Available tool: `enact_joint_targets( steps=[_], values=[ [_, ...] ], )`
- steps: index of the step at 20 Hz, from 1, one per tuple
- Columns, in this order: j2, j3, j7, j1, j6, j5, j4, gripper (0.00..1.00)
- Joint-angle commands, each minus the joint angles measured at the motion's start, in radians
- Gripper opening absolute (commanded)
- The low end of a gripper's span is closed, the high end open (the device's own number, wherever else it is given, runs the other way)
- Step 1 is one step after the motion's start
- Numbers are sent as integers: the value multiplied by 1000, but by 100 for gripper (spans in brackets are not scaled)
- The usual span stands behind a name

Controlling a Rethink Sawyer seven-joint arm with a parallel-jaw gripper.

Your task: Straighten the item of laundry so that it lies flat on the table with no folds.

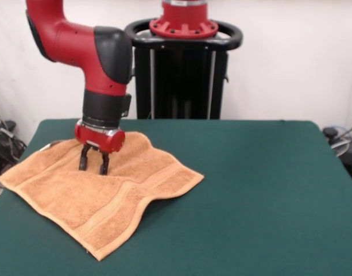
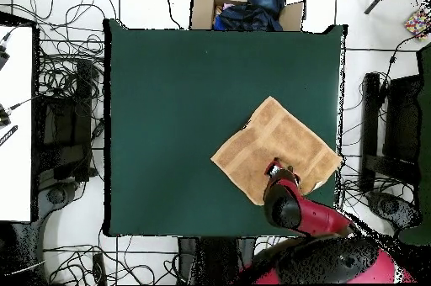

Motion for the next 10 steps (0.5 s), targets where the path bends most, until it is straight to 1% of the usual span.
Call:
enact_joint_targets(
  steps=[1,3,7,10],
  values=[
    [463,420,380,34,156,255,-31,100],
    [469,442,400,18,191,329,4,100],
    [482,472,400,-4,262,461,50,100],
    [508,495,357,-33,281,505,62,100]
  ],
)
